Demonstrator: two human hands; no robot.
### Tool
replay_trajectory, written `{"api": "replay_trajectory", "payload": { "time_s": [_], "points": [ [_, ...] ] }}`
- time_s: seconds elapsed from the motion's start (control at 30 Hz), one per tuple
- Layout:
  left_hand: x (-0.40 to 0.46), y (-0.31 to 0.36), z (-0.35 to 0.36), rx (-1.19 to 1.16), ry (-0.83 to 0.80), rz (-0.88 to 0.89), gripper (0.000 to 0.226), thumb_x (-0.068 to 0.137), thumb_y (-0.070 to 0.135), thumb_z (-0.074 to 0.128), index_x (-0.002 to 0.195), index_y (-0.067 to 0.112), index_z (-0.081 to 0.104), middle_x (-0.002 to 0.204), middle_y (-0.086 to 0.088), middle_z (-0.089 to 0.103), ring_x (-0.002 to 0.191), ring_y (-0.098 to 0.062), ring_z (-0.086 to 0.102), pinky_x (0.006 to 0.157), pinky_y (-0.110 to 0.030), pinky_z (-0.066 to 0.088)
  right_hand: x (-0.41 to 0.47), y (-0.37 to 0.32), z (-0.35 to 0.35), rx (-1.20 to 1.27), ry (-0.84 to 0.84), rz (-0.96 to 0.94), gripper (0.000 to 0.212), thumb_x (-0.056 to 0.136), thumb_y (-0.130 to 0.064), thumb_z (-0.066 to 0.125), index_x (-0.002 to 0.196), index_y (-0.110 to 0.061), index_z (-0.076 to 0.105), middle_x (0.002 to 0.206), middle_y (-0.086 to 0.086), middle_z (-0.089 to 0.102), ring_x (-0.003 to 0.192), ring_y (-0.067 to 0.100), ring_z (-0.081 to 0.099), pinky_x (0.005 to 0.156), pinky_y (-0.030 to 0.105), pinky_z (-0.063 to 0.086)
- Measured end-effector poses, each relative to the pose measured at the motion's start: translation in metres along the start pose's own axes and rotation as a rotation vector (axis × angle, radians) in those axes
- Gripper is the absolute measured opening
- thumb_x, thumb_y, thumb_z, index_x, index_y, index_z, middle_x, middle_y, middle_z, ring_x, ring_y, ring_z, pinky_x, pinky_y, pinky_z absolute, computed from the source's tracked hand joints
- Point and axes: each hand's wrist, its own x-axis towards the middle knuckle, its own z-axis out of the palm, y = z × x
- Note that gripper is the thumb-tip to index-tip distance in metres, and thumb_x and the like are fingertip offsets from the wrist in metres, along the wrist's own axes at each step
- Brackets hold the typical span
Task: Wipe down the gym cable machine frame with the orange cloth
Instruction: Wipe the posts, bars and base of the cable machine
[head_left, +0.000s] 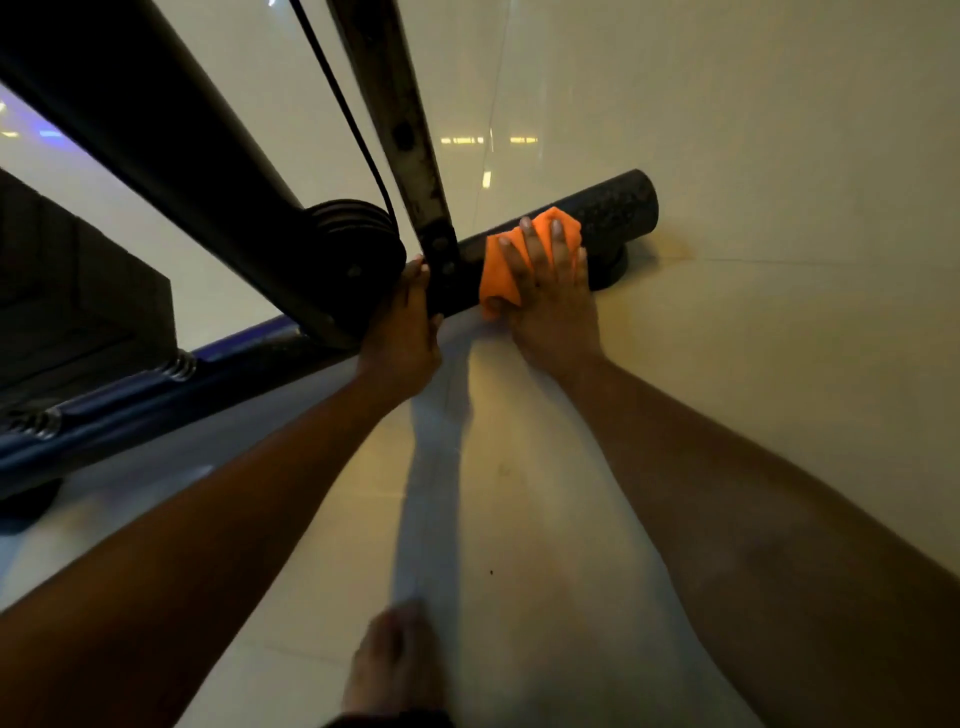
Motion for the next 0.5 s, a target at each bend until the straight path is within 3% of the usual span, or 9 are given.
{"api": "replay_trajectory", "payload": {
  "time_s": [0.07,0.17,0.23,0.37,0.5],
  "points": [
    [-0.001,0.006,-0.001,-0.017,-0.001,-0.052,0.064,0.105,0.019,0.060,0.163,0.008,0.034,0.159,-0.018,0.042,0.141,-0.037,0.047,0.117,-0.054,0.043,0.009,-0.008,-0.007,0.057,-0.018,0.086,0.084,0.108,-0.069,0.039,0.173,-0.017,0.022,0.179,0.018,0.017,0.164,0.050,0.008,0.130,0.068,0.012],
    [0.000,0.007,0.005,-0.079,0.072,-0.083,0.062,0.109,0.029,0.057,0.163,0.011,0.033,0.157,-0.014,0.043,0.143,-0.031,0.045,0.120,-0.045,0.040,0.019,-0.018,-0.007,0.065,0.018,0.116,0.086,0.108,-0.075,0.029,0.172,-0.018,0.028,0.177,0.022,0.020,0.163,0.055,0.010,0.130,0.069,0.010],
    [-0.002,0.008,0.013,-0.109,0.133,-0.103,0.064,0.109,0.033,0.059,0.162,0.011,0.033,0.157,-0.014,0.044,0.144,-0.029,0.045,0.121,-0.041,0.038,0.016,-0.002,0.002,0.009,0.060,0.031,0.085,0.107,-0.075,0.038,0.172,-0.022,0.027,0.177,0.021,0.022,0.163,0.054,0.012,0.130,0.069,0.010],
    [0.001,0.006,0.032,-0.076,0.238,-0.135,0.072,0.105,0.042,0.068,0.160,0.007,0.036,0.160,-0.014,0.043,0.149,-0.032,0.042,0.123,-0.051,0.036,0.033,0.047,0.004,-0.064,0.125,-0.251,0.083,0.103,-0.071,0.054,0.169,-0.023,0.036,0.171,0.020,0.038,0.159,0.053,0.027,0.127,0.072,0.019],
    [0.007,0.012,0.048,0.042,0.328,-0.192,0.082,0.105,0.054,0.065,0.161,0.003,0.034,0.163,-0.020,0.042,0.153,-0.039,0.038,0.128,-0.052,0.028,0.045,0.025,0.008,-0.041,0.111,-0.160,0.080,0.103,-0.077,0.049,0.163,-0.023,0.049,0.165,0.018,0.047,0.155,0.055,0.033,0.124,0.076,0.021]
  ]
}}
